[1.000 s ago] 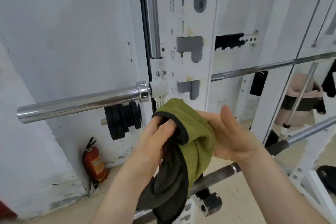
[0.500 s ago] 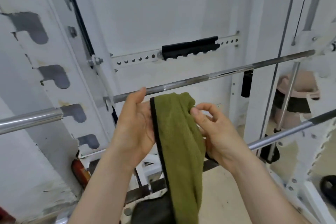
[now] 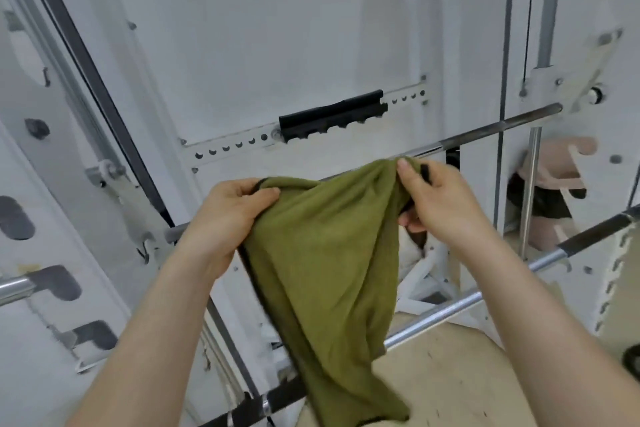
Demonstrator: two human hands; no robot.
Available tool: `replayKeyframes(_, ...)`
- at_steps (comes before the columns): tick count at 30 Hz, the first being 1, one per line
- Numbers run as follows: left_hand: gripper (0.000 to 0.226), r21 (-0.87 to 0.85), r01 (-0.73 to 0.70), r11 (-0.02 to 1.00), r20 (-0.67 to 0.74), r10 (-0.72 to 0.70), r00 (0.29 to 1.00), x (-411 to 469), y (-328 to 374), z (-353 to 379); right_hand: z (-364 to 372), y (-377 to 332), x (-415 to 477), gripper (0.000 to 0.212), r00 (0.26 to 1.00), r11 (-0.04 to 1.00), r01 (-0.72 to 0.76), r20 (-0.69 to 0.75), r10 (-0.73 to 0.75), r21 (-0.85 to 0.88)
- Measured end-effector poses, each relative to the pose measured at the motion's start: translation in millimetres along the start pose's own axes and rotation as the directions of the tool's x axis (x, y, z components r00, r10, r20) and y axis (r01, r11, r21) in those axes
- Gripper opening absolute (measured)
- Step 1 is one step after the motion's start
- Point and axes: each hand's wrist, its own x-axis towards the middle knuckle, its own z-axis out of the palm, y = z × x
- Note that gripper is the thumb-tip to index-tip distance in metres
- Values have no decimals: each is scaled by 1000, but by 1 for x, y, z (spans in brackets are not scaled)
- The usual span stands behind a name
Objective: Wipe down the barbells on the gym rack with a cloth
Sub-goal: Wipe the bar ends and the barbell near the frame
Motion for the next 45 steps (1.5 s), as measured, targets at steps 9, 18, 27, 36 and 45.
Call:
replayKeyframes(9,41,-479,-164,862,-175,90,980,92,1,16,36,-12,121,51,934,929,356,73,-349,-103)
replayKeyframes(18,42,-33,-267,963,-424,229,876,242,-20,-5,104,7,249,66,884,933,329,393,-251,-144)
replayKeyframes(27,63,920,-290,266,270,107,957,244,-85,125,55,112,293,40,553,549,463,711,435,-696)
replayKeyframes(36,29,984,-175,37,154,324,933,264,-116,164,51,154,299,37,673,406,682,739,-23,-608)
replayKeyframes(45,23,986,159,40,-163,323,932,233,-128,110,60,163,289,7,703,221,711,678,-216,-667)
